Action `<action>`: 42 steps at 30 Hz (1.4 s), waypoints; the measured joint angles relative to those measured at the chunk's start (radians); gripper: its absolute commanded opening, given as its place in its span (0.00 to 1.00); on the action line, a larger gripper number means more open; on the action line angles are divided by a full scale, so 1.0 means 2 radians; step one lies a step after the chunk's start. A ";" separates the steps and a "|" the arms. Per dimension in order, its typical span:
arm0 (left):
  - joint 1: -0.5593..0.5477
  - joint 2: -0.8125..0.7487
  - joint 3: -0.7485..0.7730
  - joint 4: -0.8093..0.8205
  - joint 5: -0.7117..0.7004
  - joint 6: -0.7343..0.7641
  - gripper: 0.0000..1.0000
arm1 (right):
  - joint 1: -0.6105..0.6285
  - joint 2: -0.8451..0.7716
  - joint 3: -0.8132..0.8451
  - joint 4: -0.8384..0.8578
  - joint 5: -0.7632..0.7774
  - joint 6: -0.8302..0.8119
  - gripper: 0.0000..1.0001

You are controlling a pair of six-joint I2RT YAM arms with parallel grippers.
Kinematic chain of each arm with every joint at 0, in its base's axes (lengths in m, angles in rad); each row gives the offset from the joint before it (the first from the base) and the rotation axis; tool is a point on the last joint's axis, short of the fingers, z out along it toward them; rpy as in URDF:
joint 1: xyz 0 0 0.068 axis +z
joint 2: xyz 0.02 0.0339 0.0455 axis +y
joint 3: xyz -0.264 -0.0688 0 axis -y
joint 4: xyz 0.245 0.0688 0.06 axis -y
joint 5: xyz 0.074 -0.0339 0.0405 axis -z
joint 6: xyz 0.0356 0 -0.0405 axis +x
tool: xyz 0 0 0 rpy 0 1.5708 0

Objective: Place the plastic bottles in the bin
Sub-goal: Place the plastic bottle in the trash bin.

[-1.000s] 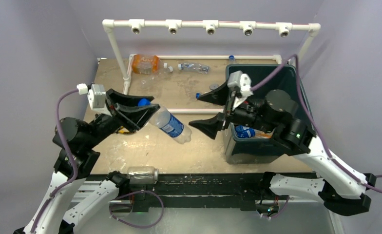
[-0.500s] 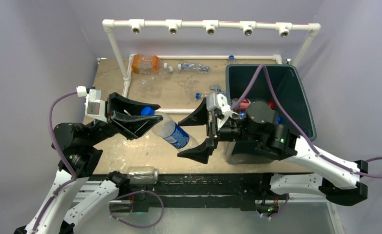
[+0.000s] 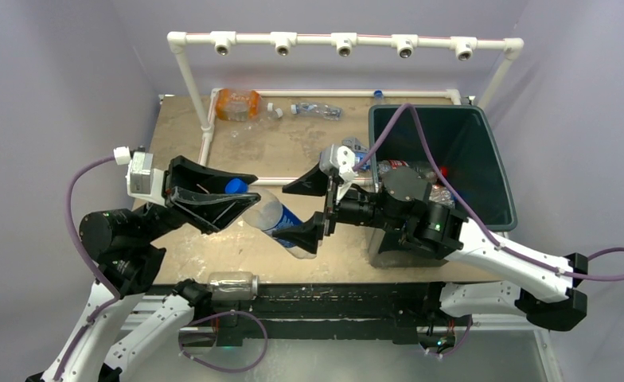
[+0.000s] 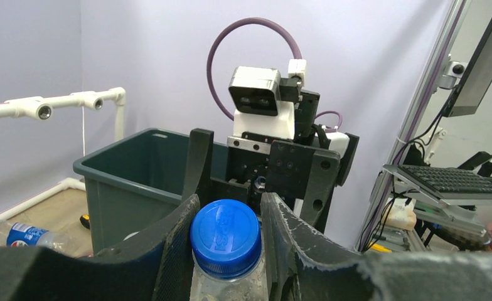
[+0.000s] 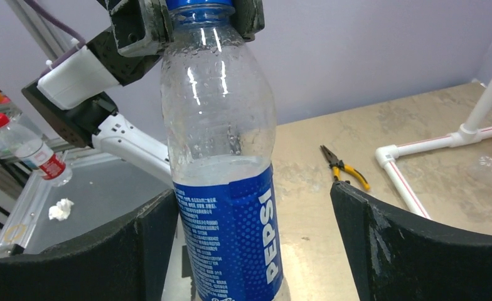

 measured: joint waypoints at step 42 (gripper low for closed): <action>0.000 -0.064 -0.017 -0.039 -0.109 0.009 0.98 | 0.022 -0.022 0.029 0.021 0.041 0.010 0.37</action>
